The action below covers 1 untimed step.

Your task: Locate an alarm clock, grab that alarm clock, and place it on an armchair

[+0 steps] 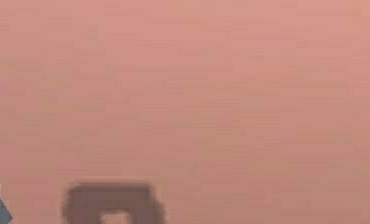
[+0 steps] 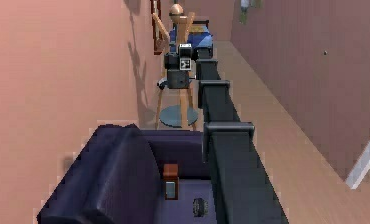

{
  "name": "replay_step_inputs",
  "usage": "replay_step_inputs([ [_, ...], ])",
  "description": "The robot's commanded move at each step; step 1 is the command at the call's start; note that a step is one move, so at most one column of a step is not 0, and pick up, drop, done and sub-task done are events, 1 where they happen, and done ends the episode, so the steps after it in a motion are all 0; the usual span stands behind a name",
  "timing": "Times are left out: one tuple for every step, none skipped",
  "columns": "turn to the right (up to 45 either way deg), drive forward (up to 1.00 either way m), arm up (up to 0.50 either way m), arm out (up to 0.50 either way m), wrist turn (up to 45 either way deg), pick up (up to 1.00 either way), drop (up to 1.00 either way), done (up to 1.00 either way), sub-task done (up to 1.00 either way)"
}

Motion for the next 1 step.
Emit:
replay_step_inputs([
  [0.0,0.00,0.00,-0.10,0.0,0.00,0.00,0.00,0.00],
])
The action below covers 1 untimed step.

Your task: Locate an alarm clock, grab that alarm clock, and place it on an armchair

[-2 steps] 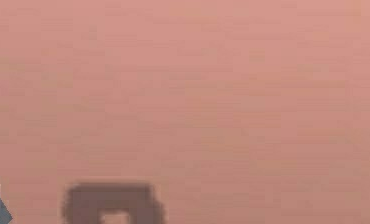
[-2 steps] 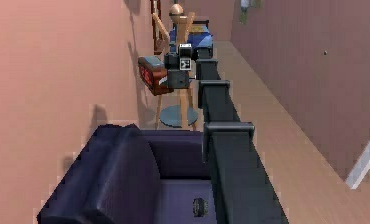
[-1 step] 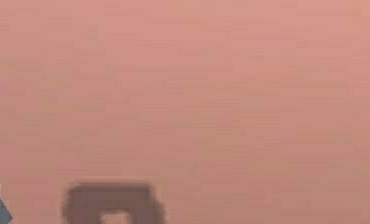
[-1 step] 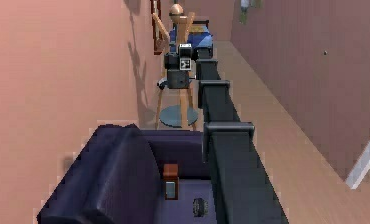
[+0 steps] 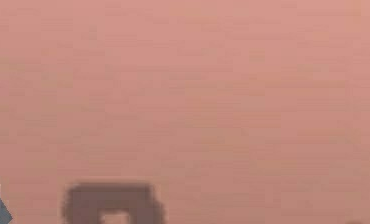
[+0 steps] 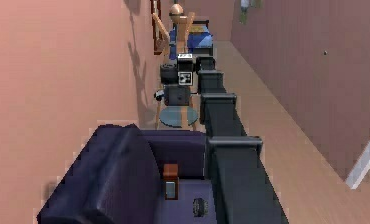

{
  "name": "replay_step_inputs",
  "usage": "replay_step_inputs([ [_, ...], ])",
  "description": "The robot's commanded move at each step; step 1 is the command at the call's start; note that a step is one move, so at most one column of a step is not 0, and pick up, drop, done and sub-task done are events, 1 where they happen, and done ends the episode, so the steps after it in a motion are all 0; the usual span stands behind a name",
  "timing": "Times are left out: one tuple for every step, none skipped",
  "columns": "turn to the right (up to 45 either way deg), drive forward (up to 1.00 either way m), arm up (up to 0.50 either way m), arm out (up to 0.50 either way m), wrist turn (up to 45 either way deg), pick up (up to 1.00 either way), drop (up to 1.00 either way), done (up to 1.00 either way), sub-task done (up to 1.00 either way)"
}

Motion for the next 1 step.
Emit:
replay_step_inputs([
  [0.0,0.00,0.00,0.00,0.0,0.00,0.00,1.00,0.00],
])
